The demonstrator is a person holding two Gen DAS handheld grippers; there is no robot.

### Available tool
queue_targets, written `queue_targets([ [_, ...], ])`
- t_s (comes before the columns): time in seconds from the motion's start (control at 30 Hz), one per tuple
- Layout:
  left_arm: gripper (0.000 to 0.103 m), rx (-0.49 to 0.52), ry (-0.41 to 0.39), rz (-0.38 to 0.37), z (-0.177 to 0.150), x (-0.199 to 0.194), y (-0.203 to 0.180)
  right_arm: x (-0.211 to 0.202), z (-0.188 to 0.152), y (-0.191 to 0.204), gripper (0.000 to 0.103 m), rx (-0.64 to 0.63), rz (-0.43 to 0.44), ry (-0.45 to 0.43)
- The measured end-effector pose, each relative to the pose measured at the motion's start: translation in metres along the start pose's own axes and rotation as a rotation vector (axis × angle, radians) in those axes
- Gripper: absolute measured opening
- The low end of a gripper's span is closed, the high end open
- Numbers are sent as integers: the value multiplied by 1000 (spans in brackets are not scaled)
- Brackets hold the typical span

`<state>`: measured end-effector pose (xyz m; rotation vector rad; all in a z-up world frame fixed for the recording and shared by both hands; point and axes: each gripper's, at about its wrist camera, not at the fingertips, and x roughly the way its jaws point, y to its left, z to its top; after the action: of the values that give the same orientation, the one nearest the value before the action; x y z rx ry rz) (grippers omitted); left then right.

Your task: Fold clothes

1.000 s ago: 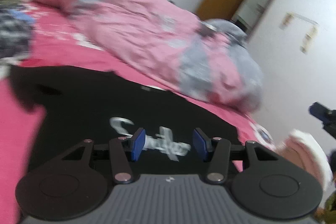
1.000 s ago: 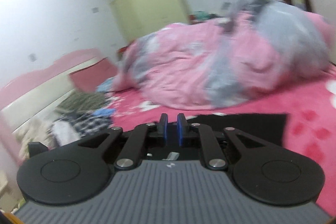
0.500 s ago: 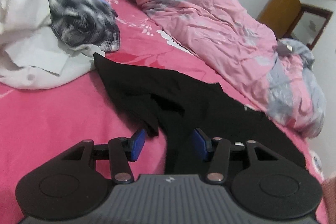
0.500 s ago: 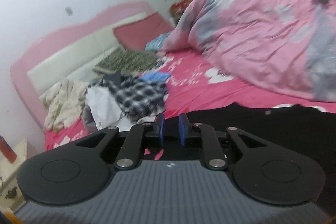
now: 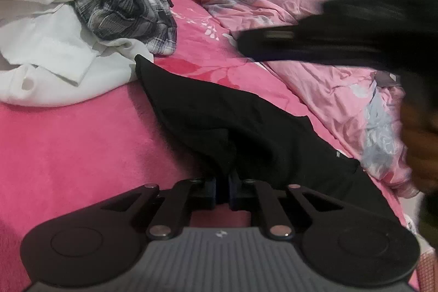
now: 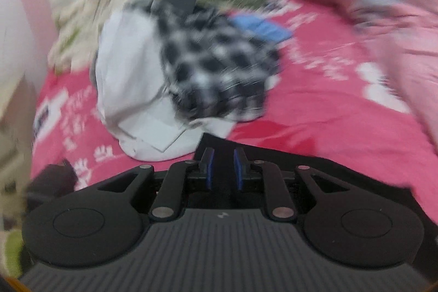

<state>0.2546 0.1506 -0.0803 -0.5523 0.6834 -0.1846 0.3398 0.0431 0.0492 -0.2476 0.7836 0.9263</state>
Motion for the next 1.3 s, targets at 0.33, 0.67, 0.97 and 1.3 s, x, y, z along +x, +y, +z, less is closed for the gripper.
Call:
queue_targets([
  [0.33,6,-7,-3,-2,-1,0,1,125,22,34,17,-210,-20,248],
  [0.67,5,-87,-45,-81,6,-38,20,71,34,8,2,-4,12,24],
  [0.97,4,-228,-82,-48,24,-59,67,81,44,-1,2,101,45,-75],
  [1.3,4,-412,-47,-90,28,-46,103,129,34,2,4,106,59,-42],
])
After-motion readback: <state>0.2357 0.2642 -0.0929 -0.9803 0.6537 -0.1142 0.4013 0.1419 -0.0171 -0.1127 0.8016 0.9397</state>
